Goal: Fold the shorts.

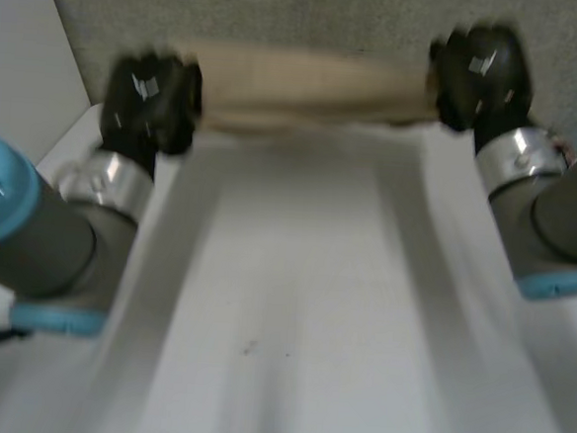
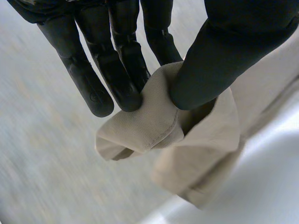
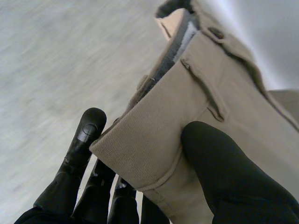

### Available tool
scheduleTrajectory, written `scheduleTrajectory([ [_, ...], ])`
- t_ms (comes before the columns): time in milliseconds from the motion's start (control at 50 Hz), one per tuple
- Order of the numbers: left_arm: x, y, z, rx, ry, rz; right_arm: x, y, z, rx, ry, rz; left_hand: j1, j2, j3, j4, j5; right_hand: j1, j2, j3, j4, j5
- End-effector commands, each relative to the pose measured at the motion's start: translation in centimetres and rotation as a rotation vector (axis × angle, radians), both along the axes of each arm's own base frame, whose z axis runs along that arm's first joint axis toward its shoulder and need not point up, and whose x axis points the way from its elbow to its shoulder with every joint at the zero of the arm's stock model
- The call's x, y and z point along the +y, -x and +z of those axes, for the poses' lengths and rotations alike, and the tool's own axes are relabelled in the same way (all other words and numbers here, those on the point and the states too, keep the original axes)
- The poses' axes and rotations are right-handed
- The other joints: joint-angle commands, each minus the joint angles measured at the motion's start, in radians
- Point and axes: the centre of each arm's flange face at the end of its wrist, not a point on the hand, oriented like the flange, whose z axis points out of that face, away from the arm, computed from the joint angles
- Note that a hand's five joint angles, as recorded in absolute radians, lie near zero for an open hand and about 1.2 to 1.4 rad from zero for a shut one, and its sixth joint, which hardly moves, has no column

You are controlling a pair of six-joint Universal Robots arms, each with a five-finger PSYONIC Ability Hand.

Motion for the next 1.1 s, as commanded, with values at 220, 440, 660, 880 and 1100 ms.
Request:
scheduleTrajectory([
  [220,7.7,-1.2,-5.9,-0.214,-0.361,-0.081,5.9,2.4,-11.0,0.200,-0.510,0.021,-0.546,-0.613,-0.606,-0.607,-0.560,0.426,0.220,0.215,0.208,0.268],
  [440,5.1,-1.9,-1.4,-0.152,-0.295,-0.079,9.5,3.2,-10.4,0.243,-0.477,0.133,-0.612,-0.678,-0.671,-0.673,-0.625,0.426,0.220,0.215,0.208,0.268],
  [660,0.2,-0.4,-5.7,-0.141,-0.453,-0.125,9.3,4.8,-11.4,0.348,-0.425,0.111,-0.565,-0.631,-0.624,-0.626,-0.578,0.426,0.220,0.215,0.208,0.268],
  [880,-0.9,0.5,-9.5,-0.201,-0.689,-0.221,9.2,4.8,-11.6,0.352,-0.427,0.112,-0.500,-0.567,-0.560,-0.561,-0.514,0.426,0.220,0.215,0.208,0.268],
  [1100,-0.3,0.8,-9.8,-0.205,-0.704,-0.238,8.9,4.8,-11.4,0.349,-0.420,0.103,-0.430,-0.496,-0.489,-0.491,-0.443,0.426,0.220,0.215,0.208,0.268],
])
